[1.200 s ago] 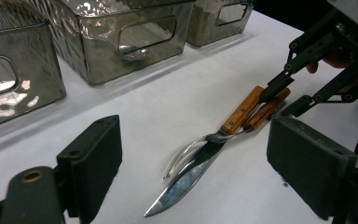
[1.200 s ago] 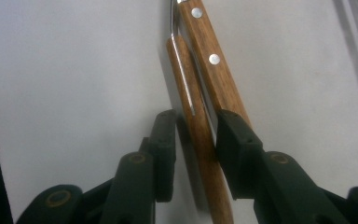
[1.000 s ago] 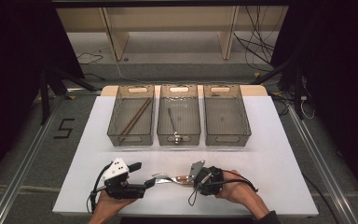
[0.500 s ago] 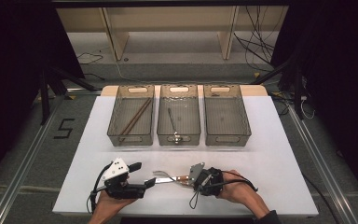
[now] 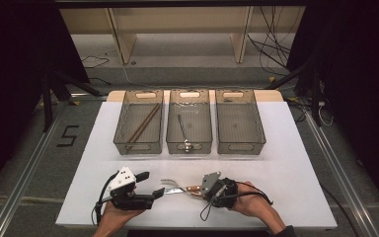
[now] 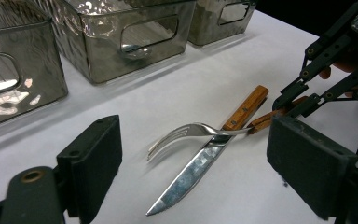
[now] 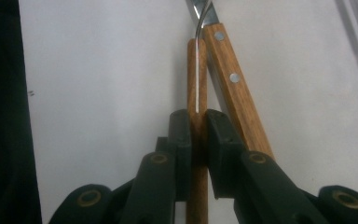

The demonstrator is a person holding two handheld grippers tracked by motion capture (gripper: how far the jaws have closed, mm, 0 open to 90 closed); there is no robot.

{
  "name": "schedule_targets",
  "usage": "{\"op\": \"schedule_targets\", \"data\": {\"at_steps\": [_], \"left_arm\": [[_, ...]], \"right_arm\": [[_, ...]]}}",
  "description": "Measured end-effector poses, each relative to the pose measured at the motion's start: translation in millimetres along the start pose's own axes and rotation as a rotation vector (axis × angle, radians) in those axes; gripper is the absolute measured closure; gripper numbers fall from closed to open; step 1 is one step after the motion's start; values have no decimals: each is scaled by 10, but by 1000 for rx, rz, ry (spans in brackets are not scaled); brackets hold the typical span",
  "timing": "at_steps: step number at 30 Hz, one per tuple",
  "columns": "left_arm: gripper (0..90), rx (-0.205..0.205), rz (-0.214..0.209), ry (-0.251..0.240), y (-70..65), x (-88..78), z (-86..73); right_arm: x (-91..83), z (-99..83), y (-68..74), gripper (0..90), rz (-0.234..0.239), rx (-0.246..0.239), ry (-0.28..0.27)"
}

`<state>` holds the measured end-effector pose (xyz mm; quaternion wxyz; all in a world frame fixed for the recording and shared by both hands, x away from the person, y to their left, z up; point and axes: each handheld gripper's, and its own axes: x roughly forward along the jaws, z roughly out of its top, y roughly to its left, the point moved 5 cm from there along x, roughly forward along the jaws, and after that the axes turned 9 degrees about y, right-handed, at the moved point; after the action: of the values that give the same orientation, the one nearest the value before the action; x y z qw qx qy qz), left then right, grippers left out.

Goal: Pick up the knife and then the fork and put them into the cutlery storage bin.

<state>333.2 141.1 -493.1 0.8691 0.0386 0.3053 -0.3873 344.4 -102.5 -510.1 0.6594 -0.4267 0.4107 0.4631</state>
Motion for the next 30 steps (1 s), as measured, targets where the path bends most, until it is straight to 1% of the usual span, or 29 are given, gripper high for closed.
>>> {"op": "schedule_targets", "data": {"at_steps": [4, 6, 13, 17, 22, 23, 28, 30], "left_arm": [[180, -1, 4, -1, 7, -3, 0], [180, -2, 4, -3, 7, -4, 0], [180, -5, 6, -5, 21, -7, -4], [179, -12, 6, -14, 33, -10, -7], [178, -9, 10, -20, 45, -11, -11], [178, -11, 11, -23, 48, -11, -12], [177, -13, 23, -29, 82, -22, -17], [177, -17, 28, -31, 92, -19, -20]], "right_arm": [[-25, -7, 0, 816, 17, 45, -72], [-42, -14, -4, 815, 14, 51, -79], [-121, -55, -58, 816, 16, 95, -137], [-172, -85, -94, 816, 19, 131, -169], [-237, -122, -154, 816, 4, 180, -205], [-249, -133, -164, 816, 2, 180, -207], [-316, -158, -205, 816, -1, 219, -243], [-344, -162, -222, 816, -10, 233, -256]]}}
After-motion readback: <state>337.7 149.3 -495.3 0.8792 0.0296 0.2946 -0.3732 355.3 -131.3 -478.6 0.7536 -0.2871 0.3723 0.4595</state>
